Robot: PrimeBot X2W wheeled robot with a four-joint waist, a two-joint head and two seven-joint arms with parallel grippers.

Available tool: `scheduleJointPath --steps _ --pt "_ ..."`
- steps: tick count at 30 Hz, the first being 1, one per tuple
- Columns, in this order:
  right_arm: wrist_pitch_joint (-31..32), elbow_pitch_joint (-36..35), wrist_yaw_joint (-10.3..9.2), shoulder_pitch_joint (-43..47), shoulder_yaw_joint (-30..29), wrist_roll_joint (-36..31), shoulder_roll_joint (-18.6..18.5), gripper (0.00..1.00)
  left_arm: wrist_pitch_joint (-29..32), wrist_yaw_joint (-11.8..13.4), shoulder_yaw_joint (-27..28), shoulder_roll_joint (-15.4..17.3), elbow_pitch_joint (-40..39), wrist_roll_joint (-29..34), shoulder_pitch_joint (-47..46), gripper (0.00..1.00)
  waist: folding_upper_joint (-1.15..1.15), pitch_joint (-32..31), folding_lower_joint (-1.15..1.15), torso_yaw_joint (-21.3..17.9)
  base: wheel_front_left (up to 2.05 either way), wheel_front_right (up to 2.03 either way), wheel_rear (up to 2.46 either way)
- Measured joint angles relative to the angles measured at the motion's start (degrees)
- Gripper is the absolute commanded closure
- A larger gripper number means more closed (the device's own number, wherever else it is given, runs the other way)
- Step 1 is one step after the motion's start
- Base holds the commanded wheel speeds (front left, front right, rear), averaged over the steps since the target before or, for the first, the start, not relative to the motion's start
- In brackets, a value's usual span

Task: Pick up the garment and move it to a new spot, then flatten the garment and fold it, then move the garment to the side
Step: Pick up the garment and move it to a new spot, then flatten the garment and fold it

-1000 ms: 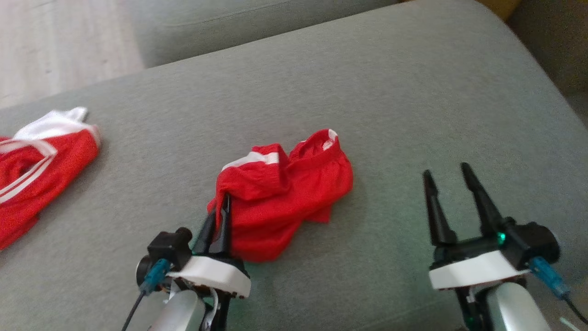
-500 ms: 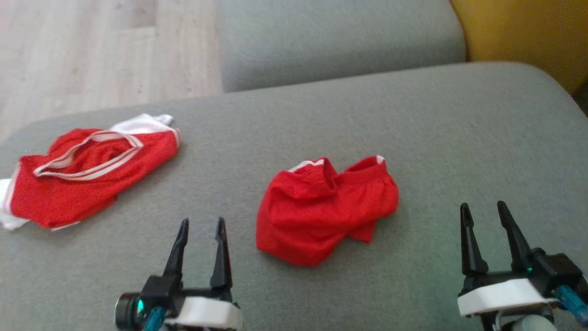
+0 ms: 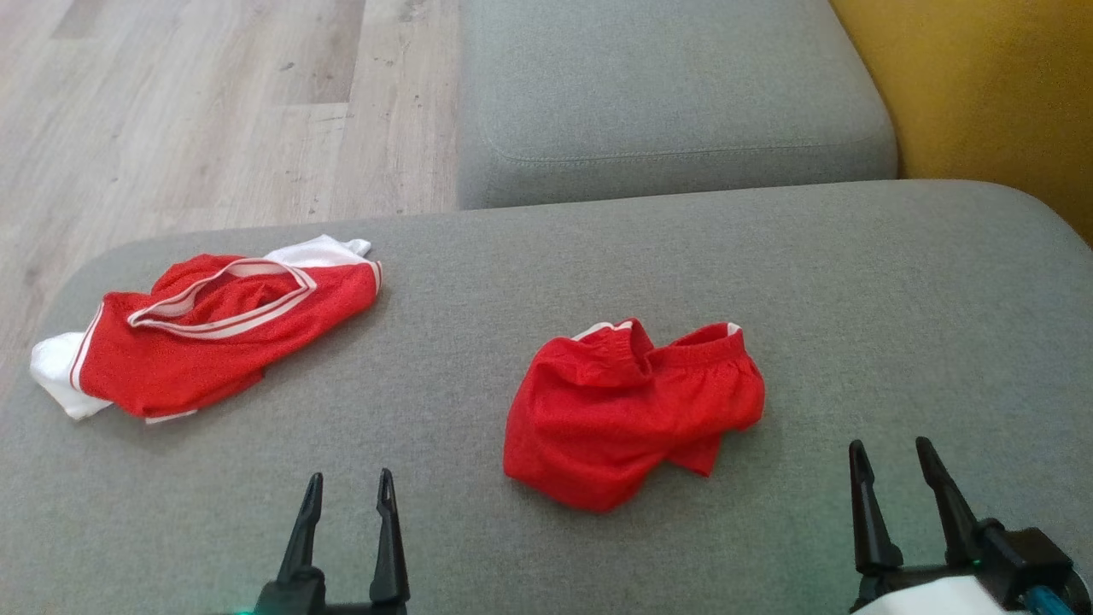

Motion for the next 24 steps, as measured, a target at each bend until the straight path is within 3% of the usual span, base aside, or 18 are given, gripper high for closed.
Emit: scheduleJointPath --steps 13,24 --pt "0.0 1.8 0.0 0.0 2.6 1.9 -0.4 0.0 0.0 -0.9 0.2 0.0 0.6 0.9 0.0 0.0 0.0 0.3 0.01 0.4 0.0 0.0 0.0" --pt "0.0 2.0 0.0 0.0 7.6 1.3 -3.6 0.0 0.0 -1.0 0.1 0.0 0.8 2.0 0.0 0.0 0.0 0.5 0.01 0.3 0.0 0.0 0.0"
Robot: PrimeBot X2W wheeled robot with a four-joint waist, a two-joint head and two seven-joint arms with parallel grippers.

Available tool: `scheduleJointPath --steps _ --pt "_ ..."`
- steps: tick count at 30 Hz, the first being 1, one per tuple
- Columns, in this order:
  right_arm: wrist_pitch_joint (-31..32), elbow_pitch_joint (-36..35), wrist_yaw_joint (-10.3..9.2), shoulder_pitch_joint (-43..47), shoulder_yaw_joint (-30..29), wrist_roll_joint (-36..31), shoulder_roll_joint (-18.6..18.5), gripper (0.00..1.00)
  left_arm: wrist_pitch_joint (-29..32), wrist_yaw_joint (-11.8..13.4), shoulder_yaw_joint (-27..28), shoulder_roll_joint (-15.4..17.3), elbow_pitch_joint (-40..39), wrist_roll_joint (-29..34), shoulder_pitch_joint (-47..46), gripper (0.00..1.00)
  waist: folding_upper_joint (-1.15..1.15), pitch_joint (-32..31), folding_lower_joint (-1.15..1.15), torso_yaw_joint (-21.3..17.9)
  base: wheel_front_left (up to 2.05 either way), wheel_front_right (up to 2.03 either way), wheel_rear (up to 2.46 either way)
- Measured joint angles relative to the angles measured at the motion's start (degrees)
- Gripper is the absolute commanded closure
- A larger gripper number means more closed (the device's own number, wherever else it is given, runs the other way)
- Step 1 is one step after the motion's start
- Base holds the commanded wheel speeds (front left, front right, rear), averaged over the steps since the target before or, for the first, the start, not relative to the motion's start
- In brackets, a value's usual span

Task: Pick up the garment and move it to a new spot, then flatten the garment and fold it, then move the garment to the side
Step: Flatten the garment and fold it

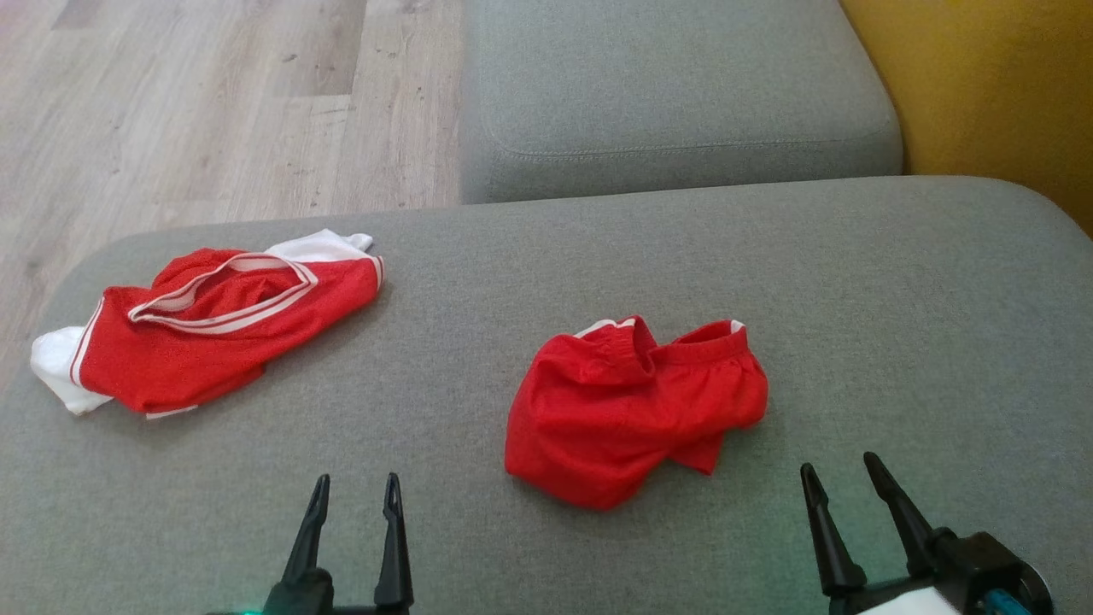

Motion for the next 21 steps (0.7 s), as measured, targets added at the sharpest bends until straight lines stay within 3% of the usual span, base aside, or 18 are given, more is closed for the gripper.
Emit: scheduleJointPath --steps 14,21 --pt "0.0 -1.1 0.0 0.0 -0.7 -2.3 -0.2 0.0 0.0 0.0 -0.4 0.0 0.0 0.5 0.0 0.0 0.0 0.5 0.0 -0.4 0.0 0.0 0.0" --pt "0.0 -1.8 0.0 -0.3 -0.8 -2.4 -0.2 0.0 0.0 -0.5 -2.1 0.0 0.0 0.5 -1.9 0.0 0.0 1.8 0.0 -2.5 0.0 0.0 0.0"
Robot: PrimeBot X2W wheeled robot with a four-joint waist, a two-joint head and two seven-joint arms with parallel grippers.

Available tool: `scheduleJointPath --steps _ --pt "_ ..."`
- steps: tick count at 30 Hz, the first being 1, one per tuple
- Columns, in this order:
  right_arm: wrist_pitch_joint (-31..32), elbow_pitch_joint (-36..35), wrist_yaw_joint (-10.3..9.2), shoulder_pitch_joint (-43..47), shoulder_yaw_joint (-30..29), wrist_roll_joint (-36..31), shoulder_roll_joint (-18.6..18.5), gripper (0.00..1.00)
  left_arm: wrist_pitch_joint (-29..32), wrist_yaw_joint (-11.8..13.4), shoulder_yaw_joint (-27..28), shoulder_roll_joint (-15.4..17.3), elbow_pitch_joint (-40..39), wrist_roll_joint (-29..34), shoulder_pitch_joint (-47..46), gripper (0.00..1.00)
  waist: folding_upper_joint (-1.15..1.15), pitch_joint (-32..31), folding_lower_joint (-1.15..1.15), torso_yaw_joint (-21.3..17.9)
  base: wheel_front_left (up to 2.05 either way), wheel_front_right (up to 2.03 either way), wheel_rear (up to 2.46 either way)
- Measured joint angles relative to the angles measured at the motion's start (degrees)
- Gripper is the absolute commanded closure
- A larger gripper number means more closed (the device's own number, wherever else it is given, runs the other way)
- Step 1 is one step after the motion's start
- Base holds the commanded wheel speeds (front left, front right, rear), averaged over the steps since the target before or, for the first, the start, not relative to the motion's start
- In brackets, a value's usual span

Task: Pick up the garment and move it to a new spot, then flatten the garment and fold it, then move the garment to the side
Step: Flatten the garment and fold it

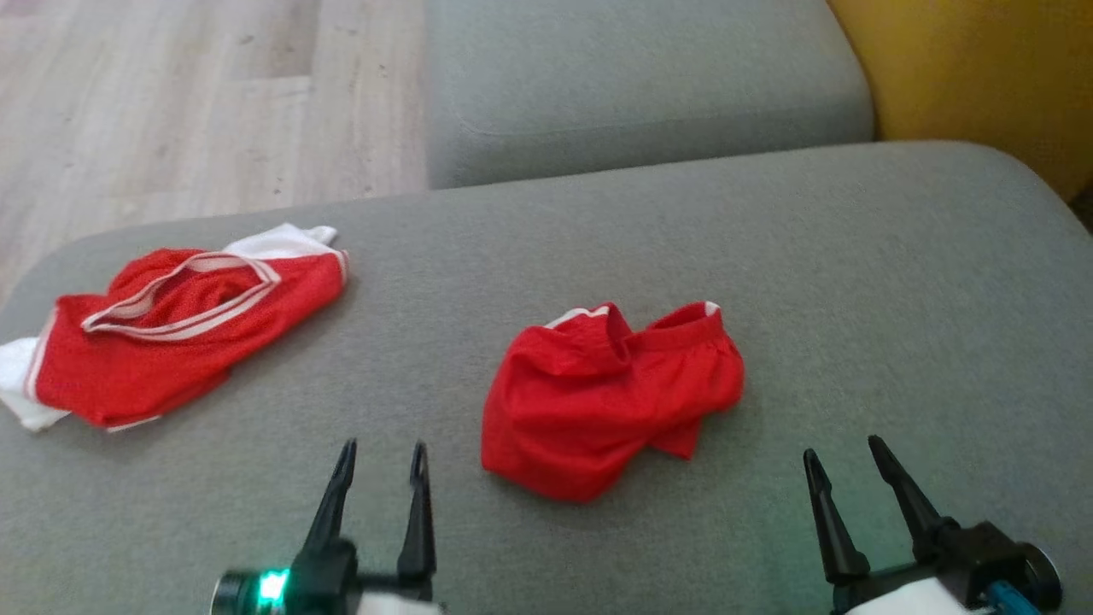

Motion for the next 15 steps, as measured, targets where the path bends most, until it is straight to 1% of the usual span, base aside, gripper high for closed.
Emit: scheduleJointPath --steps 3,5,6,8,10,13,15 --pt "0.0 -0.2 0.01 -0.6 0.1 -0.4 0.0 0.0 0.0 0.0 -1.7 0.0 0.0 0.5 -3.6 0.0 0.0 1.1 0.0 -1.5 0.0 0.0 0.0" --pt "0.0 -0.3 0.01 -1.2 0.2 -0.4 -0.1 0.0 0.0 -0.5 -3.4 0.0 0.1 0.5 -7.0 0.0 0.0 2.0 0.0 -2.7 0.0 0.0 0.0" --pt "0.0 -0.5 0.01 -1.9 0.3 -0.4 -0.2 0.0 0.0 -1.1 -5.6 0.0 0.2 0.4 -10.9 0.0 0.0 3.0 0.0 -4.0 0.0 0.0 0.0" --pt "0.0 -1.2 0.01 -2.5 0.4 -0.3 -0.3 0.0 0.0 -1.6 -8.4 0.0 0.9 -0.4 -15.5 0.0 0.0 4.5 0.0 -5.0 0.0 0.0 0.0" --pt "0.0 -1.9 0.01 -3.6 0.6 -0.2 -0.4 0.0 0.0 -1.6 -11.4 -0.1 2.8 -2.3 -20.8 0.0 0.0 6.1 0.01 -6.1 0.0 0.0 0.0" --pt "0.0 -2.3 0.01 -5.7 1.4 -0.3 -0.6 0.0 3.0 -2.5 -17.5 -0.1 7.1 -4.9 -29.8 0.0 0.0 8.5 0.01 -7.6 0.0 0.0 0.0" --pt "0.0 -2.6 0.01 -6.9 2.2 -0.2 -0.6 0.0 5.9 -2.4 -21.6 -0.2 9.5 -6.8 -35.6 0.0 0.0 10.2 0.01 -8.6 0.0 0.0 0.0"
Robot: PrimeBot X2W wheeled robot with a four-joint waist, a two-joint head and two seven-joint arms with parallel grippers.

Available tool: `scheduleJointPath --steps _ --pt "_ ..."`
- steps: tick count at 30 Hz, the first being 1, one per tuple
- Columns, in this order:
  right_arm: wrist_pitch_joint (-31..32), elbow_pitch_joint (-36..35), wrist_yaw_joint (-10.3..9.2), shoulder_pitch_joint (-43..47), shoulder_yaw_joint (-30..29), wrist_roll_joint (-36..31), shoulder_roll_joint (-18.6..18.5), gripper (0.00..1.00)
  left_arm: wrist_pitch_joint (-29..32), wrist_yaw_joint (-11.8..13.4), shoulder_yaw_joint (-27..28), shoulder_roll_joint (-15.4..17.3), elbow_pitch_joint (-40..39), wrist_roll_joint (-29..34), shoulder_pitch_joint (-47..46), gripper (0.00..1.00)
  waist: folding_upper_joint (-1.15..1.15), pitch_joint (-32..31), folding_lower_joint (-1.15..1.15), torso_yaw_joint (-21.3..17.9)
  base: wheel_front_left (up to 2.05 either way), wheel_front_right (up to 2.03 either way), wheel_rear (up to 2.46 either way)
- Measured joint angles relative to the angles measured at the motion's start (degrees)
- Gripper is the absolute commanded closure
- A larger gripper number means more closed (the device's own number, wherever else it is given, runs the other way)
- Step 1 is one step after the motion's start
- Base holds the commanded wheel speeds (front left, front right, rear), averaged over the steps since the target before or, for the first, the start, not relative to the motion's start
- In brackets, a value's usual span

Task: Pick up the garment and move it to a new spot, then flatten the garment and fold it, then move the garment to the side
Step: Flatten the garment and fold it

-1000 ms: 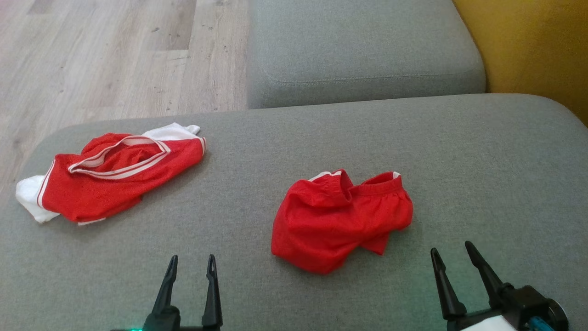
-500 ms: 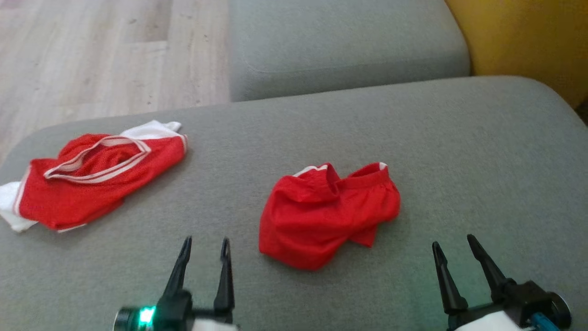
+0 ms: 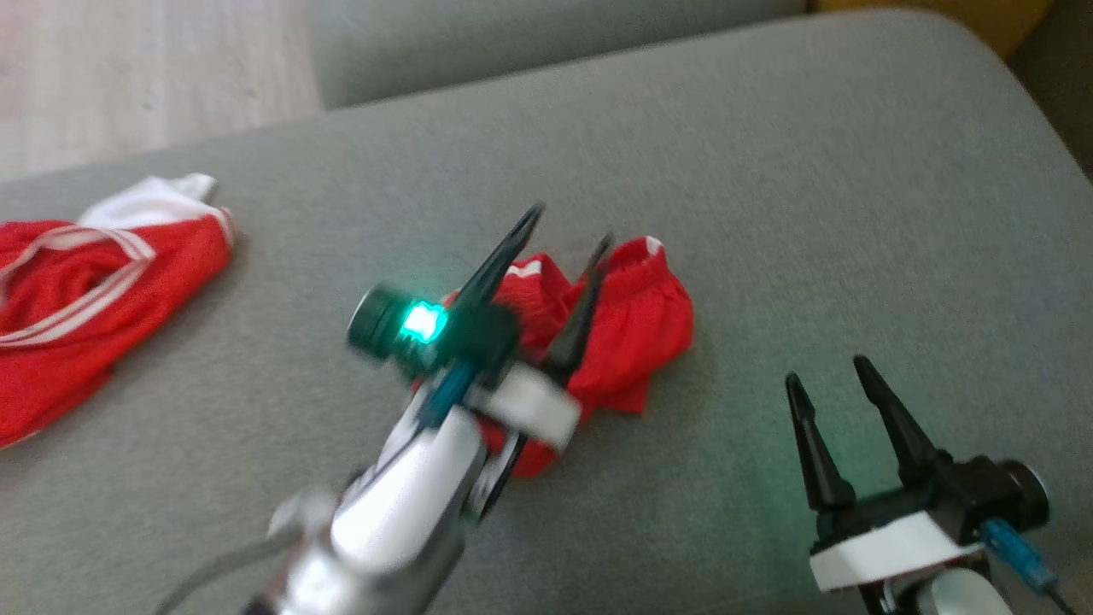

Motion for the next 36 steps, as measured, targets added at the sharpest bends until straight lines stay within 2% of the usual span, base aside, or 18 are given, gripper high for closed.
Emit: scheduleJointPath --steps 7,12,17,18,19,20,23,27,31,36 --pt "0.0 -0.3 0.0 -3.5 1.1 0.9 0.0 0.0 14.3 1.7 -13.5 -0.1 9.8 -11.6 -16.7 0.0 0.0 6.0 0.0 -3.2 0.0 0.0 0.0" --pt "0.0 -0.1 0.0 -5.2 1.7 1.5 0.0 0.0 22.7 2.4 -21.3 -0.1 14.0 -19.5 -22.9 0.0 0.0 9.2 0.0 -5.6 0.0 0.0 0.0" --pt "0.0 0.1 0.0 -5.8 1.8 1.6 0.1 0.0 29.7 2.3 -27.6 0.0 18.3 -24.4 -26.1 0.0 0.0 10.6 -0.01 -7.5 0.0 0.0 0.0" --pt "0.0 0.3 0.0 -5.8 1.9 1.6 0.1 0.0 30.8 1.7 -28.4 0.0 18.8 -25.8 -26.1 0.14 0.0 10.6 -0.01 -7.7 0.0 0.0 0.0" --pt "0.0 0.4 0.0 -5.8 1.9 1.6 0.2 0.0 30.9 1.3 -29.2 0.0 19.1 -26.6 -26.0 0.82 0.0 10.5 0.0 -7.9 0.0 0.0 0.0" --pt "0.0 0.5 0.0 -5.8 1.9 1.6 0.3 0.0 29.9 1.2 -29.6 0.0 19.3 -27.1 -26.0 1.0 0.0 10.3 -0.01 -8.0 0.0 0.0 0.0" --pt "0.0 0.7 0.0 -5.8 1.9 1.6 0.7 0.0 24.2 -1.2 -29.8 0.1 18.6 -29.2 -26.1 1.0 0.0 9.3 -0.01 -8.2 0.0 0.0 0.0" --pt "0.0 1.1 0.0 -5.5 1.8 1.5 0.9 0.0 17.2 -7.3 -30.1 0.0 17.7 -33.0 -27.9 1.0 0.0 7.0 -0.01 -8.2 0.0 0.0 0.0" --pt "0.0 1.4 0.0 -4.7 1.8 1.3 1.1 0.0 13.1 -9.2 -29.3 0.0 18.4 -34.8 -32.9 1.0 0.0 4.5 -0.02 -8.3 0.0 0.0 0.0" --pt "0.0 1.4 0.0 -1.4 1.0 0.7 1.2 0.0 8.4 -11.4 -25.3 -0.3 19.9 -39.5 -41.9 1.0 0.0 0.0 -0.02 -8.0 0.0 0.0 0.0"
